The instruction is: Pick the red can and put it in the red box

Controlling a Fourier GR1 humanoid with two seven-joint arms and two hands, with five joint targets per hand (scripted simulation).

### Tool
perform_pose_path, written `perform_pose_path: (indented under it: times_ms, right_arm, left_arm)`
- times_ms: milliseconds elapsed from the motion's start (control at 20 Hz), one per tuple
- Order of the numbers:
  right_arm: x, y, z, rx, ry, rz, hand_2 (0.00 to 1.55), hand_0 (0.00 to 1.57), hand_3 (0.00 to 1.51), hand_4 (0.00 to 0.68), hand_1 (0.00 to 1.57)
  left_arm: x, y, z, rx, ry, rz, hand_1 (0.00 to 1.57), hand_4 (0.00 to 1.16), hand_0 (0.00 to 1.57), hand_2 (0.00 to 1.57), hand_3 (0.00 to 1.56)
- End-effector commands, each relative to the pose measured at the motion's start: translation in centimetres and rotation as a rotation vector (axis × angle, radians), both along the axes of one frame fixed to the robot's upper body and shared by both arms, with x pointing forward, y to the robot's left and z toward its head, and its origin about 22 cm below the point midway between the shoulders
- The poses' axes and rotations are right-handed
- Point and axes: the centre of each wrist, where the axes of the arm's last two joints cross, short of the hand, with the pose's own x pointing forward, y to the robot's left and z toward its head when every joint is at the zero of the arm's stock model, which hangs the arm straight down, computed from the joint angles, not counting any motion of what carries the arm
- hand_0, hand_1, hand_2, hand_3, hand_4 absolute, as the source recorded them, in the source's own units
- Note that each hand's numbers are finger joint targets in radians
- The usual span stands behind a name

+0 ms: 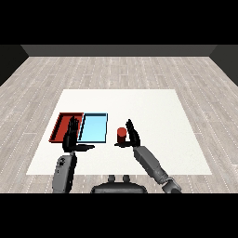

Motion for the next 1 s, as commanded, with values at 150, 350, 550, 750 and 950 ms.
perform_pose_path:
  times_ms: [150,350,550,750,950]
  right_arm:
    - [0.9,2.7,1.8,0.01,0.012,0.031,0.0,0.0,0.0,0.0,0.0]
    - [0.7,2.8,0.8,0.045,0.006,0.031,0.0,0.0,0.0,0.0,0.0]
    - [-0.8,2.2,-0.6,0.038,0.013,0.031,0.0,0.0,0.0,0.0,0.0]
    - [0.4,3.0,3.1,0.02,0.011,0.034,0.0,0.0,0.0,0.0,0.0]
    - [0.5,3.7,1.0,-0.057,0.055,0.008,0.0,0.0,0.0,0.0,0.0]
  left_arm:
    - [-0.3,-0.3,-1.3,0.009,-0.009,-0.002,0.0,0.0,0.0,0.0,0.0]
    - [-1.6,-1.0,-0.4,-0.011,-0.006,0.011,0.0,0.0,0.0,0.0,0.0]
    - [-2.2,0.6,-0.1,0.016,0.003,0.024,0.0,0.0,0.0,0.0,0.0]
    - [-1.4,0.7,-0.8,0.015,0.016,-0.005,0.0,0.0,0.0,0.0,0.0]
    - [1.1,0.3,2.6,0.019,0.006,0.023,0.0,0.0,0.0,0.0,0.0]
